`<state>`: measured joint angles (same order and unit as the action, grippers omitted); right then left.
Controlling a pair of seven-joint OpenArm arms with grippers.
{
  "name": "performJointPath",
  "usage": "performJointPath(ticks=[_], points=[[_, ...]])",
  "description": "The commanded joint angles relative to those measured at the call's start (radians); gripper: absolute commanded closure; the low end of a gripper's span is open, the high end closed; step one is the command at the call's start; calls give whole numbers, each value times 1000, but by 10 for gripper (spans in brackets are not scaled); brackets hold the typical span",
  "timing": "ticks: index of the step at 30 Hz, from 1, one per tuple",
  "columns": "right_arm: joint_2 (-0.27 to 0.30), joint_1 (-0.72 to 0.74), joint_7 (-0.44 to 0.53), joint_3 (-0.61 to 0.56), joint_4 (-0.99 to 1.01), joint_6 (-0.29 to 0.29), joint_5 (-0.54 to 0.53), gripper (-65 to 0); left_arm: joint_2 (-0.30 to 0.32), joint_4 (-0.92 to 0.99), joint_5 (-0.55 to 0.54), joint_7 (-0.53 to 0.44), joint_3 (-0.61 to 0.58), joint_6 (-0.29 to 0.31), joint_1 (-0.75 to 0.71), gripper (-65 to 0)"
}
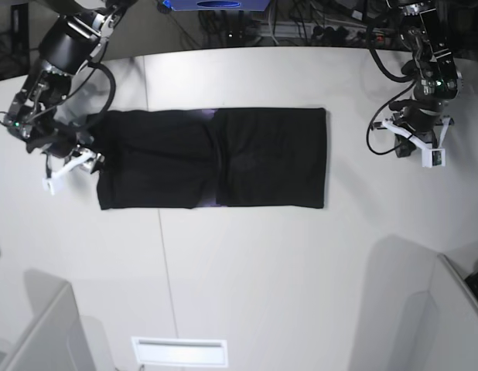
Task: Fold the T-shirt properly
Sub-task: 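Release the folded end and reposition both grippers at the bundle's ends, then fold the end held by the right gripper over toward the left gripper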
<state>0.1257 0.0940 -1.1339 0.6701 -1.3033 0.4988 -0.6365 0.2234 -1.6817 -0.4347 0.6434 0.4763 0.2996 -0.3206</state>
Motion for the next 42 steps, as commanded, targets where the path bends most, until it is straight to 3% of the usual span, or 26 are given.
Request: performJointPath(ticks=[1,7,13,20,24,29,30,34,39,42], points=[[19,19,12,1,1,11,-16,-413,21,4,-10,-44,-4,8,-5,0],[12,14,-4,-5,54,18,-16,-413,24,39,-16,-89,-41,8,-8,0],[-24,-15,-44,-97,20,16,-16,-411,20,39,-10,-89,-47,8,19,0],[-21,-24,-19,-100,23,8,-12,-407,23,50,-10,-90,-178,6,50,0],[-14,-27,-16,-100,20,8,-10,-285,26,93,-8,-90,-258,3,91,0],[7,-6,-13,-102,23,8,-10,-26,28,173,-8,-90,-336,2,140,0],[9,-6,-13,-102,20,8,-10,0,28,179,-8,-90,-345,2,140,0],[33,6,-15,-102,17,-4,-10,0,28,183,-8,-90,-403,2,140,0],[48,16,-16,-108,1,-108,-9,0,24,177,-8,-90,-459,0,140,0],[50,5,-15,-189,-95,-141,-9,0,23,174,-8,-90,-460,0,140,0]])
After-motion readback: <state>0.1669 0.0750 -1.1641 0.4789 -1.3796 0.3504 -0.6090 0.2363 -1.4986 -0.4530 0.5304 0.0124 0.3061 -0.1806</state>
